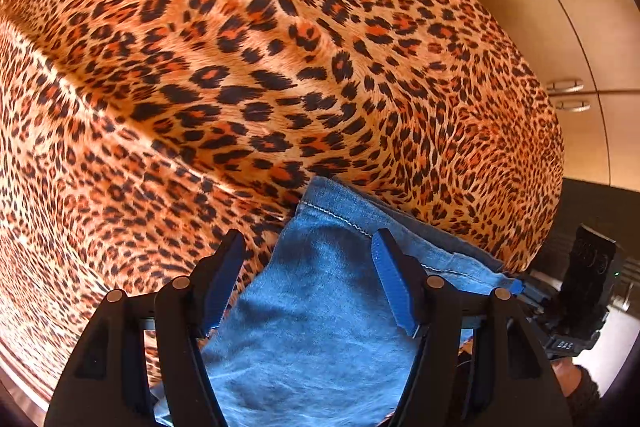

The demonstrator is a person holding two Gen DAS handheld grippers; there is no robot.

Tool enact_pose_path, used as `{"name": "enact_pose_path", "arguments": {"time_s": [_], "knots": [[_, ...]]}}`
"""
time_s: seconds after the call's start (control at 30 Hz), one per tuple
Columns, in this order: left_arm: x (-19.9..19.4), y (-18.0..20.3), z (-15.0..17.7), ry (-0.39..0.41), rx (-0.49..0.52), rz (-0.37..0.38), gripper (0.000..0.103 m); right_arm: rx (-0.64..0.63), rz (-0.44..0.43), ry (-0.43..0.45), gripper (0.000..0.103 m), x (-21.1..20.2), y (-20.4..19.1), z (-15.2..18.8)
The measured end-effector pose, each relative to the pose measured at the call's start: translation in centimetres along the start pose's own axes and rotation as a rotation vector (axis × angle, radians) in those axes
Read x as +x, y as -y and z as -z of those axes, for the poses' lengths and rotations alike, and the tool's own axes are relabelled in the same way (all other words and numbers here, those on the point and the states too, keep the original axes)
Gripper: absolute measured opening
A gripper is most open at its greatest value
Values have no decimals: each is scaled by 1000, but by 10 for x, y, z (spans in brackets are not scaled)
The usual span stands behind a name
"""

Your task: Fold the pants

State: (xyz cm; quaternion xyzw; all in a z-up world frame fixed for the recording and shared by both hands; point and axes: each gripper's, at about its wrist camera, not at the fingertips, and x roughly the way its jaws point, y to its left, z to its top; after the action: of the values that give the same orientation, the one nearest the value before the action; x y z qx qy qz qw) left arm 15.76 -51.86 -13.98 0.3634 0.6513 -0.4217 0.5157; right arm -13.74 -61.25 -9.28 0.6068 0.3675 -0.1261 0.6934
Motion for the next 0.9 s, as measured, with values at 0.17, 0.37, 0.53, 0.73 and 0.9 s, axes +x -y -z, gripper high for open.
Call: {"name": "enact_pose_path", "arguments": {"time_s": [0.17,0.37,0.53,0.73,0.9], "knots": [[15,12,1,-12,115,-69,66,-75,30,29,52,17,-20,0],[10,33,16,53,187,-62,13,-169,123,49,10,31,-44,1],[1,25,24,127,164,5,10,-214,100,108,9,0,-56,7],[3,19,11,101,67,-1,13,-32,124,58,19,16,-8,10],[-36,5,8,134,62,38,43,-18,79,128,45,-18,-3,11]]}}
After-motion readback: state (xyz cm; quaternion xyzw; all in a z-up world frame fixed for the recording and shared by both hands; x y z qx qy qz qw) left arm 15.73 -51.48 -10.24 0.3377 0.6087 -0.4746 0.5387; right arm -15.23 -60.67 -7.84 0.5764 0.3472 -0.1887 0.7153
